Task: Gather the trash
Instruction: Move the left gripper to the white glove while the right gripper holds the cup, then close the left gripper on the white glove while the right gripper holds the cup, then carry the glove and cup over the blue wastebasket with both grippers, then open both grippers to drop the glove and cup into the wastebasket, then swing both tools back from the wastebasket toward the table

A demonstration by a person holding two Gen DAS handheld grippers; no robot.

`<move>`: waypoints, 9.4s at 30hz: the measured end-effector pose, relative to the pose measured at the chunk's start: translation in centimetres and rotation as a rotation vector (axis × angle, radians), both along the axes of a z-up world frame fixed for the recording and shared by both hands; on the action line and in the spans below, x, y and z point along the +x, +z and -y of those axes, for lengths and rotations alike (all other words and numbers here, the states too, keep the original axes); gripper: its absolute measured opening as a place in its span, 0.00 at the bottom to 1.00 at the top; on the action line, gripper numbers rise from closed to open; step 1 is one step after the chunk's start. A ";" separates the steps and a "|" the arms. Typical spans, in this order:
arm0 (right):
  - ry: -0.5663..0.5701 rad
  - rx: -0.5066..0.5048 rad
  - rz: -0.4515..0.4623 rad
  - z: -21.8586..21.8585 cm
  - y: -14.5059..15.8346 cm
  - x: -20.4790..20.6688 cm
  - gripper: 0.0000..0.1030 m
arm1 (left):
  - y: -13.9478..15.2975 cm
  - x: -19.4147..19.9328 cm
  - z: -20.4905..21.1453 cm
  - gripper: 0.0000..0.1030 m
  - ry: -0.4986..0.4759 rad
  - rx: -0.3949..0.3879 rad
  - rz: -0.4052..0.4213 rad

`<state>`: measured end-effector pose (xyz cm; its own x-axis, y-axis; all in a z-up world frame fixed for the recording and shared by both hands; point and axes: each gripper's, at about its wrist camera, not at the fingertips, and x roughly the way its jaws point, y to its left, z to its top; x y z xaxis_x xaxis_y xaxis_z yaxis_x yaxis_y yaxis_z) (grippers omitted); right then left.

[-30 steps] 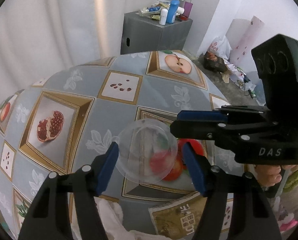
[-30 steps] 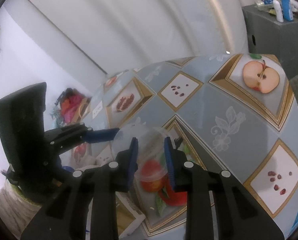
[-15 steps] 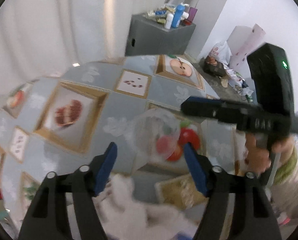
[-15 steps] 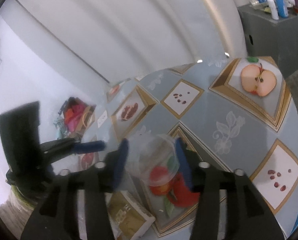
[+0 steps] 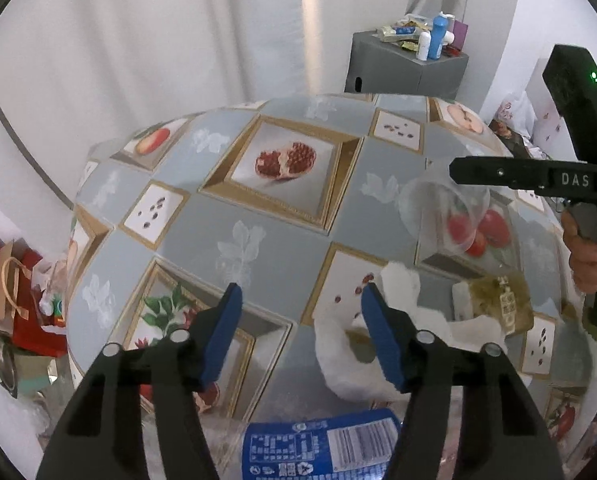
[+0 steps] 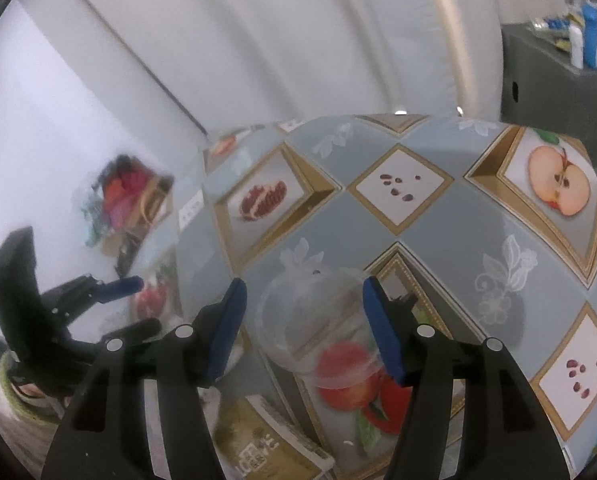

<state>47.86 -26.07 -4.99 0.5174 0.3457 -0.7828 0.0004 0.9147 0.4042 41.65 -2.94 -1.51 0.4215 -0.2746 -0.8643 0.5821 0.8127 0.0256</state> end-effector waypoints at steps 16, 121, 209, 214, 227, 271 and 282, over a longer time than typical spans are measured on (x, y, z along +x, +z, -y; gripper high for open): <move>0.031 -0.030 -0.026 -2.3 0.3 -3.6 0.52 | -2.9 -3.6 -2.2 0.49 0.053 -0.087 -0.075; 0.032 -0.229 0.161 -5.5 0.4 -21.2 0.62 | -1.4 -20.0 2.0 0.38 0.052 -0.160 0.035; -0.784 -0.269 0.217 18.8 5.1 -46.4 0.61 | 9.3 -31.8 33.8 0.14 -0.559 -0.304 0.011; -0.914 -0.192 0.119 23.8 0.5 -48.4 0.61 | 2.8 -32.7 43.5 0.14 -0.639 -0.179 -0.132; -1.149 -0.012 0.030 32.9 -7.8 -49.5 0.70 | -8.3 -31.5 56.6 0.45 -0.593 -0.072 -0.284; -0.528 -0.142 0.310 10.6 5.0 -42.1 0.73 | 7.1 -32.0 10.1 0.61 -0.172 -0.250 0.176; -0.140 -0.154 0.363 -2.0 6.8 -34.3 0.73 | 5.9 -32.2 -4.5 0.61 0.062 -0.252 0.228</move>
